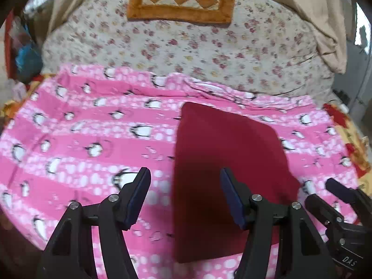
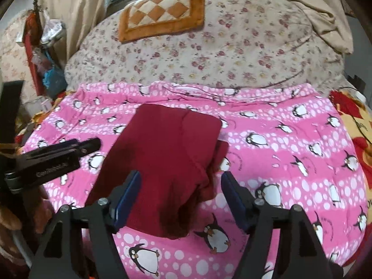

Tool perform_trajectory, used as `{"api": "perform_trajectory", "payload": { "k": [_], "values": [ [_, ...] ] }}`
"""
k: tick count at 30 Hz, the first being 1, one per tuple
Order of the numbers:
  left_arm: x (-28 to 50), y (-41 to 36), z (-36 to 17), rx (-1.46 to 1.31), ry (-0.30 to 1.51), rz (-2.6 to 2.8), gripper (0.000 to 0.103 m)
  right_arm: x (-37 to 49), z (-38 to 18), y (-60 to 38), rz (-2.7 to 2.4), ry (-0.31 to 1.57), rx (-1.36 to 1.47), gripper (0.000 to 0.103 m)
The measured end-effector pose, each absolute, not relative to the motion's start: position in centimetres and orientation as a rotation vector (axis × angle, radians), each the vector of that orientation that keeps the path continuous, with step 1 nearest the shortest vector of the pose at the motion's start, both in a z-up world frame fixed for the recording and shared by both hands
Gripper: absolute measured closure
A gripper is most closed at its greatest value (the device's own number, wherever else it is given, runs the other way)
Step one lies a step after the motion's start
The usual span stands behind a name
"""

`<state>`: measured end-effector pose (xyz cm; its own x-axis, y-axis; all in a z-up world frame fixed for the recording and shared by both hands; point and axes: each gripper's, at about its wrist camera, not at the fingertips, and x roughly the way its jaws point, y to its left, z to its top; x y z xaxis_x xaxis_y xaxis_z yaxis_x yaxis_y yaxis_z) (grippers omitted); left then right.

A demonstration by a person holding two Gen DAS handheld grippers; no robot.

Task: Fold small clothes

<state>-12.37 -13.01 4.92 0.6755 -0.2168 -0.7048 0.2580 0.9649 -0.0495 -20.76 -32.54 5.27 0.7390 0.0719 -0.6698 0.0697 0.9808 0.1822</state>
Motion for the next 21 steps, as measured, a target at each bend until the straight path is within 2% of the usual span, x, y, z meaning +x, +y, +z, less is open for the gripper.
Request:
{"api": "perform_trajectory", "payload": {
  "k": [21],
  "values": [
    [-13.0,-12.6,4.5,0.094,0.764,-0.214,0.061,-19.9,3.5,-32.2,-0.051,0.787,0.204,0.021]
  ]
}}
